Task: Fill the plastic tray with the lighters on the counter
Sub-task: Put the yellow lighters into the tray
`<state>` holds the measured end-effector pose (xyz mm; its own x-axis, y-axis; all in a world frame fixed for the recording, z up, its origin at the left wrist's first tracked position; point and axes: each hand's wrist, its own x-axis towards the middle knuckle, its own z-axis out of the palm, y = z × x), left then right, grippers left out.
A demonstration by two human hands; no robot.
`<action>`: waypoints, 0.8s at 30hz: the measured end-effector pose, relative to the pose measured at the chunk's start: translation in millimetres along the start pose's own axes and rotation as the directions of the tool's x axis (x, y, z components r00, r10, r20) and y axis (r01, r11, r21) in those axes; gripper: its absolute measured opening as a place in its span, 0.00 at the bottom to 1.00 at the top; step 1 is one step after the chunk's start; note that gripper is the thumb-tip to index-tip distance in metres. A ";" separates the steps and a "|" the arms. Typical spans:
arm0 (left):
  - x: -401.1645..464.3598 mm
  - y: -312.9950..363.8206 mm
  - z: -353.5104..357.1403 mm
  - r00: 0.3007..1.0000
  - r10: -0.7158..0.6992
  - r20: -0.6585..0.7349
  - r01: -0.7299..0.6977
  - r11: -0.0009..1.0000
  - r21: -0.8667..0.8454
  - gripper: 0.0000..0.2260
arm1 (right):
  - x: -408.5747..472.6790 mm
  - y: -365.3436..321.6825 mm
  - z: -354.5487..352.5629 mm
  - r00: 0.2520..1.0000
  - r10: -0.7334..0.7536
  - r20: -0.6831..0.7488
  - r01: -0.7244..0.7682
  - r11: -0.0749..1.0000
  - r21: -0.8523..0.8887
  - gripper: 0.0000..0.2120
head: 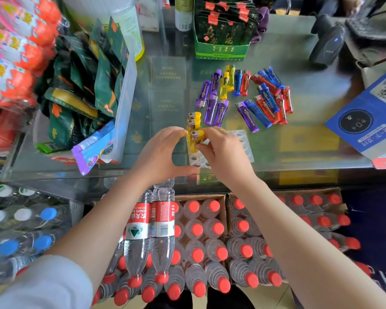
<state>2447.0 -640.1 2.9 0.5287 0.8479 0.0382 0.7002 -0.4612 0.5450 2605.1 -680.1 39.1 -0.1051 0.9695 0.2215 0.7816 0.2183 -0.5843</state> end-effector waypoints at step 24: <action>7.2 1.1 -7.9 0.998 -0.056 -0.040 0.057 0.997 0.048 0.42 | 91.7 73.4 -18.4 0.856 0.481 -0.191 -0.501 0.862 -0.076 0.14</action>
<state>2447.8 -632.5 10.3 0.4696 0.8819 0.0410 0.7517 -0.4238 0.5053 2664.1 -577.3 30.9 0.4034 0.9132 0.0580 0.7732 -0.3063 -0.5553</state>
